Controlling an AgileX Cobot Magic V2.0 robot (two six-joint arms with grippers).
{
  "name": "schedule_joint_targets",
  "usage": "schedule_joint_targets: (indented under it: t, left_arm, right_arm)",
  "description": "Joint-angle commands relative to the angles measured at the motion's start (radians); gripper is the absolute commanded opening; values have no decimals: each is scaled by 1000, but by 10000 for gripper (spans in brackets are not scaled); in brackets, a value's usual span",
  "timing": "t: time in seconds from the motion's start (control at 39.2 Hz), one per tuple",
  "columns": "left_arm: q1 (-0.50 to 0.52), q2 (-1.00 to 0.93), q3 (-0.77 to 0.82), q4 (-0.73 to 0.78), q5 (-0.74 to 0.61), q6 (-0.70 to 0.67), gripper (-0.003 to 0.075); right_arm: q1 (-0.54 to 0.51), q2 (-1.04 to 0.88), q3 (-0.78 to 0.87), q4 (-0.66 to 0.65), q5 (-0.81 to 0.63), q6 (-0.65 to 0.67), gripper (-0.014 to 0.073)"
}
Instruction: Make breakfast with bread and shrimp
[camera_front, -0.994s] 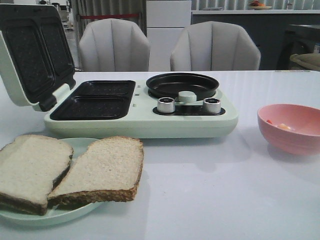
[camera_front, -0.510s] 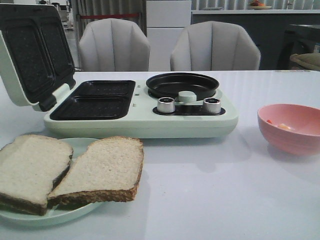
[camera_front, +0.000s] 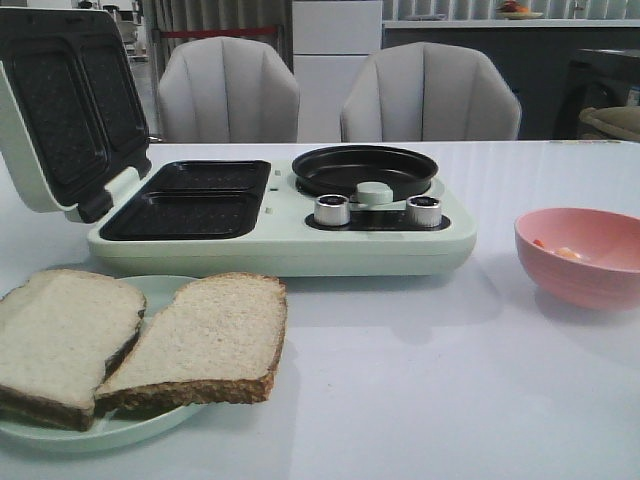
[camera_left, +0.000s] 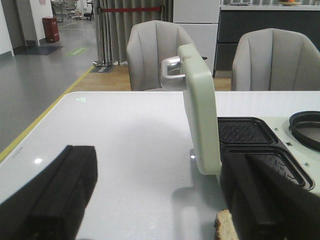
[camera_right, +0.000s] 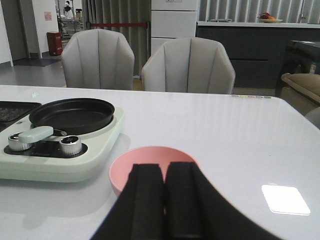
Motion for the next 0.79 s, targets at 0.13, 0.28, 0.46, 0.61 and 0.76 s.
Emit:
schedule_joint_targets:
  t: [0.13, 0.28, 0.46, 0.61, 0.76]
  left_arm:
    - [3, 19, -36, 125, -93, -2, 584]
    - [3, 19, -32, 256, -69, 0, 584]
    - [-78, 83, -32, 431, -18, -14, 584]
    - [-198, 153, -32, 505, 65, -14, 584]
    - [-329, 239, -32, 619, 199, -14, 584]
  right_arm:
    - [-6, -21, -19, -7, -78, -2, 141]
    - [-6, -21, -19, -7, -78, -2, 141]
    - [-6, -21, -19, -7, -78, -2, 141]
    - [-6, -21, -19, -7, -78, -2, 141]
    - [-6, -21, -19, -7, -78, -2, 141]
